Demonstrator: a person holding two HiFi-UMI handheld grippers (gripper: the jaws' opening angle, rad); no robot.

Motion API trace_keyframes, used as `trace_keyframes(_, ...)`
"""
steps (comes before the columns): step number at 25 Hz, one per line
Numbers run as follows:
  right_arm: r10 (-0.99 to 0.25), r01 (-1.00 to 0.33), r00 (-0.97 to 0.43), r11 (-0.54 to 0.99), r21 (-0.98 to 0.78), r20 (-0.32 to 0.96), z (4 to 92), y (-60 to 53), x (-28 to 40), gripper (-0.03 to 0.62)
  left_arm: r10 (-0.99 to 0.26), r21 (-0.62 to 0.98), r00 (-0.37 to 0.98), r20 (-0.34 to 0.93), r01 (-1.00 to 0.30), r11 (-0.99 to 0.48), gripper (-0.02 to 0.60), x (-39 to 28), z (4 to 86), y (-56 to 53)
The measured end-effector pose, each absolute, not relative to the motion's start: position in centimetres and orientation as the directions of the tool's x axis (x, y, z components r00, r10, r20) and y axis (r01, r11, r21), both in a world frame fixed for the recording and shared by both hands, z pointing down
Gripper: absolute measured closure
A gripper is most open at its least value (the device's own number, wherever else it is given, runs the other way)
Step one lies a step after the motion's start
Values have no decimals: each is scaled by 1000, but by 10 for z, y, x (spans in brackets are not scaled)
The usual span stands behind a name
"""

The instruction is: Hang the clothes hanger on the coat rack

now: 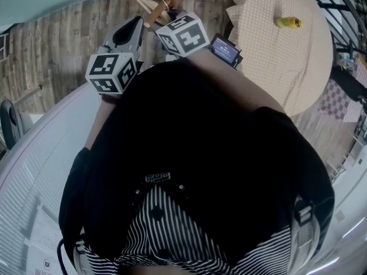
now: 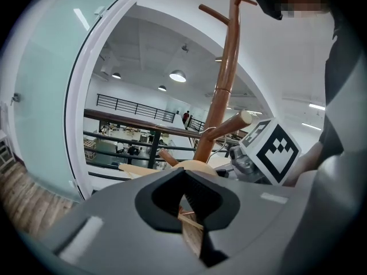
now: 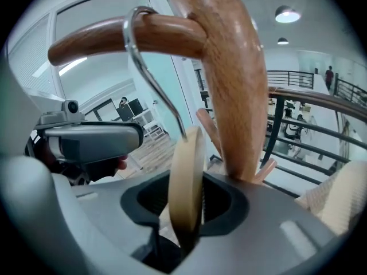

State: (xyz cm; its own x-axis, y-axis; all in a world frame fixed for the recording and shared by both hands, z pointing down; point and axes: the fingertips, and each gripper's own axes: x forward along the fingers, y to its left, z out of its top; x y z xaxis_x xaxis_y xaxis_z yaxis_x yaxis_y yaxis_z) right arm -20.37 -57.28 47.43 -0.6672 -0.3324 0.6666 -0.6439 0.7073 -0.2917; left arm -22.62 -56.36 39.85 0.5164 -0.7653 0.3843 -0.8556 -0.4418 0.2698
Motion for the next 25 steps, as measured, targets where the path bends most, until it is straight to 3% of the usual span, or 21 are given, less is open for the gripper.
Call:
trace_keyframes(18,-536,-771,-570,611,-180,623,450,-528,-151,439,-716,289,584,381,-811,-508,578,-197,397,-494)
trace_keyframes(25,-671,-813,-555,563,-149,491,412,-522,-136,441,-715,287,593,370,-805,-518,578,-194,393,-480)
